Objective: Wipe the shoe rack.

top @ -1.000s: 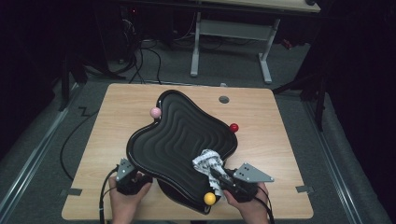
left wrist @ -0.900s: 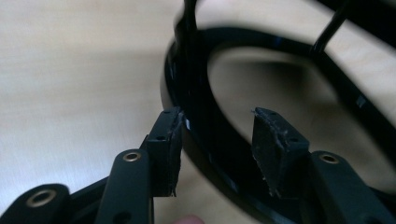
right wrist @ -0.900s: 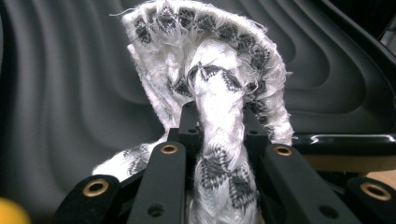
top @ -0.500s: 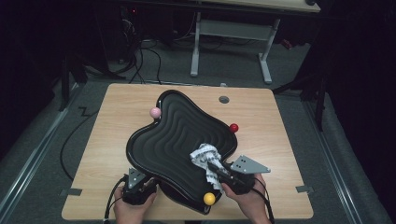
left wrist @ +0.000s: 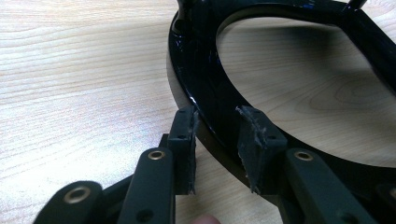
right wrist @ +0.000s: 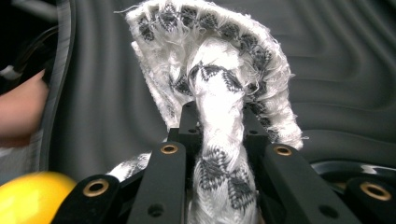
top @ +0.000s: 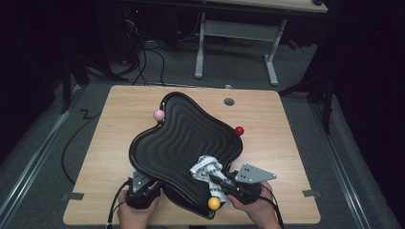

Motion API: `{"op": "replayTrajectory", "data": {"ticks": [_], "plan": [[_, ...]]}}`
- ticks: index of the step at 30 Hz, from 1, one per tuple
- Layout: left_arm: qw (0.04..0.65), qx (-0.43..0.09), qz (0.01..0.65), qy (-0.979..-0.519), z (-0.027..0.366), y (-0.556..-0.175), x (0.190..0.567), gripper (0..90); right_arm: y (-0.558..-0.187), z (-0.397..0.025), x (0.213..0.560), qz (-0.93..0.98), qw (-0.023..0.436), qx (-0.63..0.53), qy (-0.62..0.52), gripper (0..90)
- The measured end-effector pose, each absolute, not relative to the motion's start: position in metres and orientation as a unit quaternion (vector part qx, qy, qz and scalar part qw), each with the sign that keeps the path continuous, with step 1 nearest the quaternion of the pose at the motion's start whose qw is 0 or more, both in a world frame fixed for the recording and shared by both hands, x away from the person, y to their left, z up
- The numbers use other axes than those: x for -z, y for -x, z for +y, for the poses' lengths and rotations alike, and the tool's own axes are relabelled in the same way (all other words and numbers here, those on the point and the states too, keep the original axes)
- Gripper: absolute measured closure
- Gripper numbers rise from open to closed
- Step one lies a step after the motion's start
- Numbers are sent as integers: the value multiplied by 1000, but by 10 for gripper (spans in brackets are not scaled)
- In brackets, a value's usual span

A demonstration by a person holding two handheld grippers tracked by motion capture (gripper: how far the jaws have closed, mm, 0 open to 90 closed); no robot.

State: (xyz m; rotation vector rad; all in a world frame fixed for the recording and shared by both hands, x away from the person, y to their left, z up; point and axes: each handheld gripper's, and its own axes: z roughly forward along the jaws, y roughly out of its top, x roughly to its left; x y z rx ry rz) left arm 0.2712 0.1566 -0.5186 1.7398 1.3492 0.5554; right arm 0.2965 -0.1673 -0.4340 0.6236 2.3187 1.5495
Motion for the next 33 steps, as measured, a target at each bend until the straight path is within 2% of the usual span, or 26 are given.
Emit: {"op": "replayTrajectory", "data": {"ticks": [2,4,5,9,11,16,22,26,33], "plan": [[422,-222,539,-694,156,-271,519,671,-299,-171,434,802,145,-534,-224,714],[421,-224,538,-695,156,-271,518,671,-304,-177,433,788,179,-532,-253,561],[421,-224,538,-695,156,-271,518,672,-305,-180,432,781,180,-537,-264,553],[422,-224,535,-697,156,-271,518,687,-307,-183,428,779,178,-532,-280,743],[421,-226,532,-700,154,-271,518,708,-309,-179,427,779,188,-518,-299,779],[420,-228,522,-707,152,-270,518,706,-312,-158,419,785,172,-517,-294,789],[419,-229,522,-707,152,-271,518,701,-315,-130,404,804,187,-510,-242,788],[420,-228,522,-706,152,-271,518,701,-325,-124,402,799,176,-521,-241,789],[419,-230,521,-707,151,-270,518,695,-332,-79,379,808,162,-537,-179,783]]}}
